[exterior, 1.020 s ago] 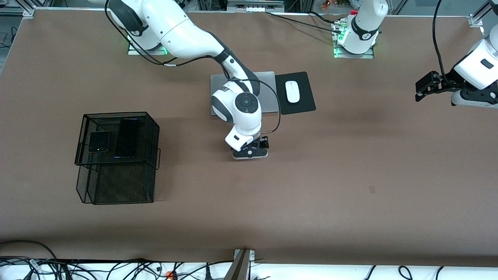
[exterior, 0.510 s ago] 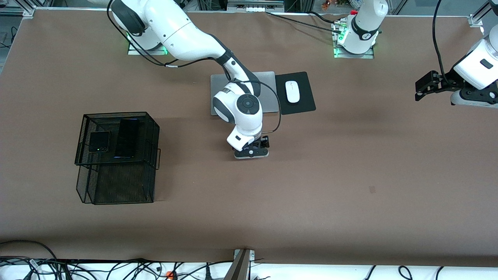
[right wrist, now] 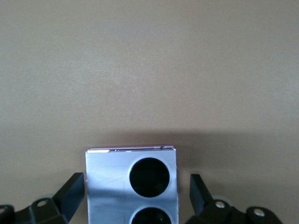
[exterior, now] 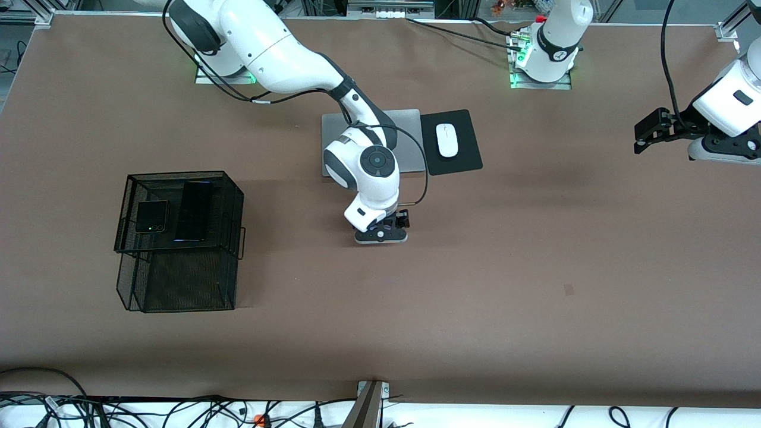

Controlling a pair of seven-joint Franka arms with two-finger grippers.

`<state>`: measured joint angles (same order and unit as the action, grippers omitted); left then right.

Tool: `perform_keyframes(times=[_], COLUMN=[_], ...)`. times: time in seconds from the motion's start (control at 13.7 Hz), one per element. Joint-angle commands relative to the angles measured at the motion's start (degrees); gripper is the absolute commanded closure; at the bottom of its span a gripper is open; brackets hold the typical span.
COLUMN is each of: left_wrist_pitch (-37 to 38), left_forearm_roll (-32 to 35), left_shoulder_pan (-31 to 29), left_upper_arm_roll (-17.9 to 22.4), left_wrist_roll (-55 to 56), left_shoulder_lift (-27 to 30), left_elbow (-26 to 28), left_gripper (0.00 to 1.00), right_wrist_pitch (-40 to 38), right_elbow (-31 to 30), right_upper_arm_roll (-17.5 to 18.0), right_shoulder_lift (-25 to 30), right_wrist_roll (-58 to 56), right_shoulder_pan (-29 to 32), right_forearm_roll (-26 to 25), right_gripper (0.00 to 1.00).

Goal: Place phones with both arms
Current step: 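Grasp the white flip phone beside the laptop with the right gripper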

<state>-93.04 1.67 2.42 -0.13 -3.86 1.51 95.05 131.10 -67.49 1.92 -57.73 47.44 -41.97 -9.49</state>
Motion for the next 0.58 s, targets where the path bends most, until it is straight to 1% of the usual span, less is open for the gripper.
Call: perform_keyframes(times=[0.0,0.51], left_wrist_pitch=[1.46,1.9], left_forearm_roll=[-0.18,-0.18], left_shoulder_pan=[0.21,0.21], left_upper_arm_roll=[0.22,0.22], left_wrist_roll=[-1.15,-1.15], left_shoulder_lift=[0.25,0.16], left_elbow=[-0.39,-0.65], left_gripper=[0.0,0.0], right_wrist_pitch=[-2.59,-2.17], right_elbow=[1.39,0.17], right_upper_arm_roll=[0.54,0.71], right_shoulder_lift=[-0.45,-0.89], right_wrist_roll=[1.69,2.04], right_shoulder_pan=[0.31,-0.39], right_forearm_roll=[-0.18,-0.26], right_gripper=[0.0,0.0])
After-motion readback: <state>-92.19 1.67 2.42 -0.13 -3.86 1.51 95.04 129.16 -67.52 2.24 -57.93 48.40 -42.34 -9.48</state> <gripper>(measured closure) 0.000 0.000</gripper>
